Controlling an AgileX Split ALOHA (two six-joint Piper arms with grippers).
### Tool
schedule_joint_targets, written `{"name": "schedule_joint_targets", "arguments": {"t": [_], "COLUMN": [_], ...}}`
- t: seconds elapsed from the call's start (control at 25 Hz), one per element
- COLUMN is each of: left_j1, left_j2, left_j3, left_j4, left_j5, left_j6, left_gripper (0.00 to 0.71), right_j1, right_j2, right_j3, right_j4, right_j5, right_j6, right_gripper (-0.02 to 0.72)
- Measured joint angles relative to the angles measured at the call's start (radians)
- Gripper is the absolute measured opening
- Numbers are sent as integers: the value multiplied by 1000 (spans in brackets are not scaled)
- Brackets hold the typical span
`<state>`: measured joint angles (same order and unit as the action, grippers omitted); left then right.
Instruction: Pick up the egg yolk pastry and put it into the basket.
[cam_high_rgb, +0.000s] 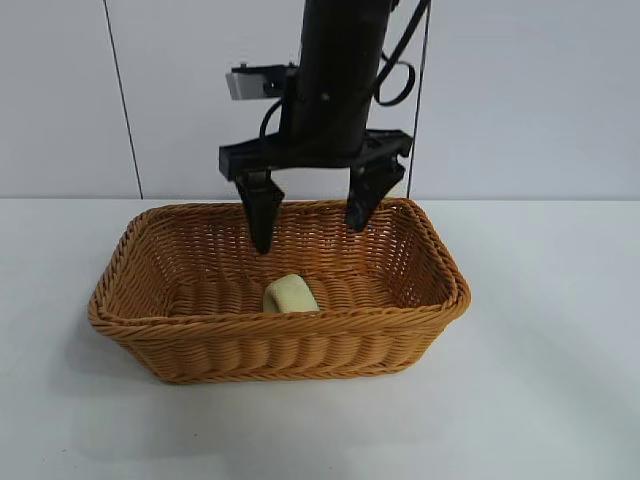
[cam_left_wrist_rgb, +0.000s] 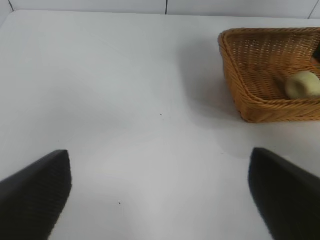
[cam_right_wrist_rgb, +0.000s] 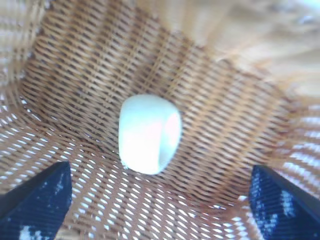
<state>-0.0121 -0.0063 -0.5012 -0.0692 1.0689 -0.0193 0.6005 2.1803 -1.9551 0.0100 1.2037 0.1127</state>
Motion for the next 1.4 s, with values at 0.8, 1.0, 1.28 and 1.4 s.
{"name": "schedule_joint_targets", "arguments": {"t": [0.8,1.0,1.28,1.4], "left_j1": [0,0,0,0], "left_j2": [0,0,0,0], "left_j3": [0,0,0,0], "left_j4": [0,0,0,0], "left_j5": [0,0,0,0], "left_j6": [0,0,0,0], "left_gripper": [692,692,692,692], "right_j1": [-351,-476,-561,-561], "right_j2": [-6,-6,-6,-6], "right_j3": [-142,-142,-142,-142], "right_j4": [-104,-105,-91,-79], "right_j5": [14,14,17,17], "right_j6": [91,91,91,91], "right_gripper": [695,695,695,695]}}
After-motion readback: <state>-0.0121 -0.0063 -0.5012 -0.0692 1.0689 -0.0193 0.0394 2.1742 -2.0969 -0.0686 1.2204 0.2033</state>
